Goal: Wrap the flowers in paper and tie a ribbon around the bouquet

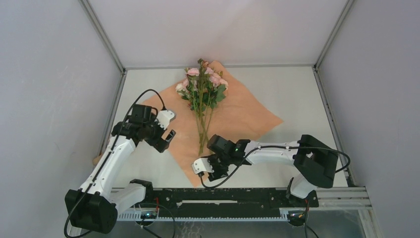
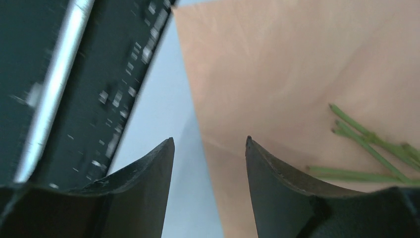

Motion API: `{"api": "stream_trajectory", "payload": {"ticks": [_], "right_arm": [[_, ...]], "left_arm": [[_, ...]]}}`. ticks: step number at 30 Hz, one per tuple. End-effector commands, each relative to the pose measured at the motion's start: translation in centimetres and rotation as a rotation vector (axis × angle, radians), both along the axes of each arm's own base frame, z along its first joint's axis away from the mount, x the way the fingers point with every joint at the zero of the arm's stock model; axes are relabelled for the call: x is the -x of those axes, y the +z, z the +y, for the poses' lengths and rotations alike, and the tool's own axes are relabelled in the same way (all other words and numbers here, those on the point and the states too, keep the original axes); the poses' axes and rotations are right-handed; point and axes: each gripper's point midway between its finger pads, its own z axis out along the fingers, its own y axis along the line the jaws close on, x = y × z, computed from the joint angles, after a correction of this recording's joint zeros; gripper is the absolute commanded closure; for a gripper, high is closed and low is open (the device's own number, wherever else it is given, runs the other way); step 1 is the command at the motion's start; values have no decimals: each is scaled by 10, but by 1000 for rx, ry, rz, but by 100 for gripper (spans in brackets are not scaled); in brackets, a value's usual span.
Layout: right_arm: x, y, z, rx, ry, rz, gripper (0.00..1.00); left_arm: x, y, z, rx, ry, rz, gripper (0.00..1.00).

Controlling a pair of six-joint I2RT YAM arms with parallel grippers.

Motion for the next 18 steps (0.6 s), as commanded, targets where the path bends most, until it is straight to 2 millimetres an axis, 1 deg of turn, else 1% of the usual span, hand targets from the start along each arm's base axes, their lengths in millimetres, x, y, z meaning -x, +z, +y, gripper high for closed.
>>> {"api": "stream_trajectory", "payload": {"ticks": [1, 4, 7, 10, 13, 14, 15, 16, 18], "right_arm": [[-48, 9, -29, 79, -18, -254, 37], [-75, -1, -68, 185, -53, -362, 37], [-92, -6, -101, 275, -73, -460, 36], [-109, -6, -126, 343, -127, -562, 35], [-129, -2, -151, 368, -203, -633, 34], [-136, 0, -158, 381, -211, -668, 34], [-145, 3, -161, 377, -226, -717, 34], [-153, 6, -161, 368, -235, -757, 34], [-160, 7, -158, 341, -224, -790, 34]], "left_arm": [[7, -14, 7, -34, -11, 22, 0], [10, -23, 7, -40, -9, 66, 0], [11, -29, 6, -35, -9, 96, 0], [10, -30, 6, -38, -10, 101, 0], [11, -31, 7, -44, -22, 98, 0], [11, -32, 7, -46, -24, 98, 0], [12, -32, 7, -46, -26, 97, 0], [12, -33, 7, -46, -29, 98, 0], [13, -34, 7, -46, -33, 97, 0]]}}
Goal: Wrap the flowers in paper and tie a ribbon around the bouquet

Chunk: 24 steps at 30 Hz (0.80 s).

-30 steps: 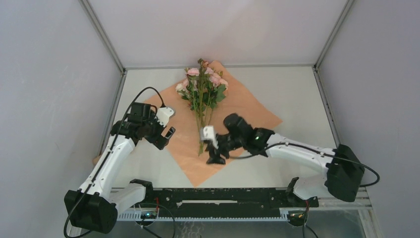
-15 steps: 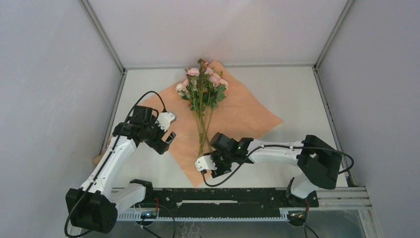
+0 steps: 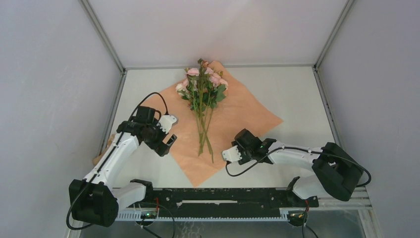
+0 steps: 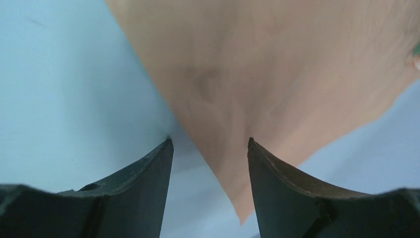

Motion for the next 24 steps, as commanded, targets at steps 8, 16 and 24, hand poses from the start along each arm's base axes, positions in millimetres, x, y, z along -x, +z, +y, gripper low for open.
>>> {"api": "stream_trajectory", "payload": {"ticks": [8, 16, 24], "right_arm": [[-34, 11, 34, -60, 137, -245, 35], [8, 7, 89, -156, 306, -236, 36], [26, 0, 116, -271, 322, -230, 38]], "left_arm": [[-2, -5, 2, -6, -29, -19, 0], [-3, -2, 0, 0, -28, -23, 0], [-3, -4, -3, 11, -49, -2, 0]]}}
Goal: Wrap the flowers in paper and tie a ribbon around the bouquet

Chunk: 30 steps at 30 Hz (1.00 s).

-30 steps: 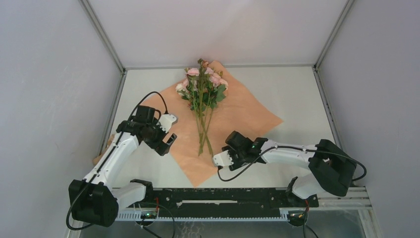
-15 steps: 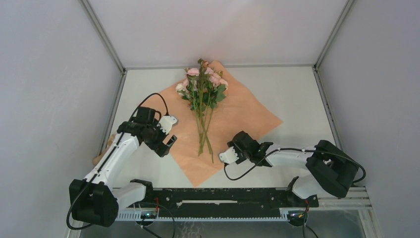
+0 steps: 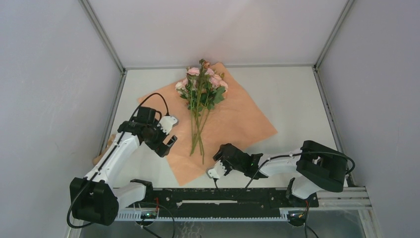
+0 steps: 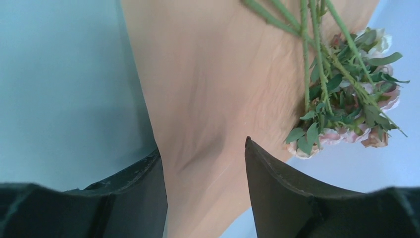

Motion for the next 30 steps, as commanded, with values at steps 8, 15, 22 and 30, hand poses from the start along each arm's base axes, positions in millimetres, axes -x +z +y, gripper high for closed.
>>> {"api": "stream_trajectory", "payload": {"ticks": [8, 15, 22, 30], "right_arm": [[27, 9, 26, -211, 28, 190, 80], [19, 5, 19, -276, -50, 311, 100], [-1, 14, 10, -377, -162, 468, 100], [-15, 41, 7, -485, -178, 556, 100]], "left_arm": [[22, 18, -34, 145, -310, -70, 3], [51, 9, -80, 197, -599, -98, 3], [57, -3, -97, 152, -780, -142, 0], [63, -15, -116, 162, -921, -201, 0]]}}
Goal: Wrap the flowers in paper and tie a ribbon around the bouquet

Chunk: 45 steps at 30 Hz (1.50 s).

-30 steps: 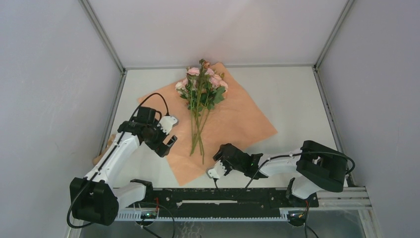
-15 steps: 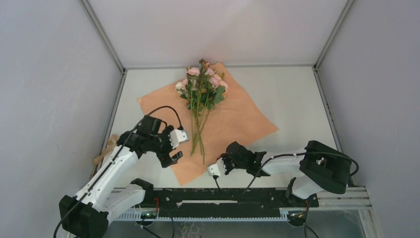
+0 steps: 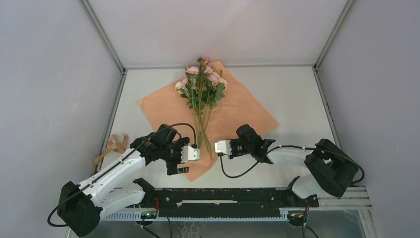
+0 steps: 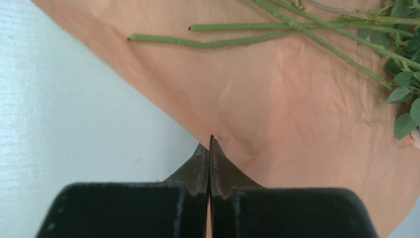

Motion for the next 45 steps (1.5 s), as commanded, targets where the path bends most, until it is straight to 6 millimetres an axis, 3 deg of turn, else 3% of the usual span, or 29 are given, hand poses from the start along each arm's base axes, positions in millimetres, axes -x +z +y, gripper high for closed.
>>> {"api": "stream_trajectory", "payload": {"ticks": [1, 12, 19, 22, 25, 30, 31, 32, 36, 39, 43, 45], "right_arm": [[-5, 38, 14, -145, 13, 35, 100], [-12, 33, 5, -78, -19, 30, 100], [-11, 31, 4, -69, -19, 32, 100], [-11, 31, 3, -64, -20, 31, 100], [-12, 29, 0, -55, -30, 32, 100], [-9, 27, -4, -33, -43, 45, 100], [-9, 26, -5, -25, -47, 43, 100], [-9, 26, -6, -18, -51, 40, 100], [-9, 31, -5, -20, -60, 19, 84], [-5, 47, -10, -78, -137, 75, 71], [15, 85, -22, -208, -221, 198, 51], [27, 101, -23, -273, -257, 259, 35]], "left_arm": [[2, -3, -19, 50, -122, -67, 0], [0, -44, -32, -46, -306, -318, 0], [-6, -47, -47, 2, -324, -456, 1], [-6, -47, -48, 13, -318, -481, 7], [-12, -41, -49, 24, -277, -505, 29], [-20, -22, -53, 67, -179, -507, 90], [-21, -19, -54, 76, -155, -502, 98], [-21, -16, -54, 84, -134, -495, 100], [-27, -8, -51, 95, -65, -500, 100], [-36, -2, -49, 98, -24, -503, 100], [-46, 4, -47, 104, 19, -507, 100], [-51, 8, -46, 107, 42, -520, 100]]}}
